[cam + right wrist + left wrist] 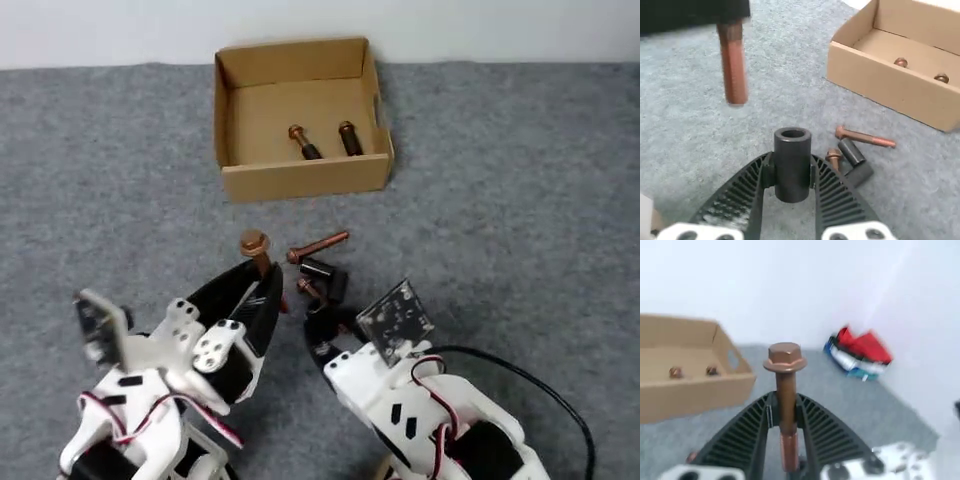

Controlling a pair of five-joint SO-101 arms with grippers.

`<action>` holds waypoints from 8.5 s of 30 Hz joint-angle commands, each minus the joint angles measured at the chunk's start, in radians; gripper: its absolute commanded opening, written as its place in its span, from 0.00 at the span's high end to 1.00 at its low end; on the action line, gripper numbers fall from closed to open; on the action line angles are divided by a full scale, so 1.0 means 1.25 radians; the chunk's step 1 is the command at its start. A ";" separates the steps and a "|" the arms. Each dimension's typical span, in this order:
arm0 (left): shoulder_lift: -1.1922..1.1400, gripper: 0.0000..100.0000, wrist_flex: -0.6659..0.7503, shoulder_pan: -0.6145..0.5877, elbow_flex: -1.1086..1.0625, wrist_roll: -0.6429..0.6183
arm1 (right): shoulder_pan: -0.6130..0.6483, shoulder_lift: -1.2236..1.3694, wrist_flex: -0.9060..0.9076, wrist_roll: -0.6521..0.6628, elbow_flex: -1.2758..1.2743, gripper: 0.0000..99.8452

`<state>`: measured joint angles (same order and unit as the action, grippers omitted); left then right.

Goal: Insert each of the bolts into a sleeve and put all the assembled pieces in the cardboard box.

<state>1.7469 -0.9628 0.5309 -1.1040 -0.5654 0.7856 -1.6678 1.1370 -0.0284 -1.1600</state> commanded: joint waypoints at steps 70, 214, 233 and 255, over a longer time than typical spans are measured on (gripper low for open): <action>-0.020 1.00 0.000 0.033 -0.034 -0.029 | 0.046 -0.003 -0.096 0.103 0.076 0.99; -0.023 1.00 -0.002 -0.503 -0.468 0.335 | -0.250 1.799 -0.361 0.172 1.277 0.82; -0.022 1.00 -0.010 -0.504 -0.468 0.335 | -0.177 1.578 0.298 0.081 1.275 0.82; -0.022 1.00 -0.011 -0.504 -0.468 0.335 | -0.186 1.810 0.251 0.200 1.278 0.82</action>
<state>1.7192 -0.9735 -0.0905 -1.6916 -0.1557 0.5570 0.5877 1.4975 0.1926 0.4005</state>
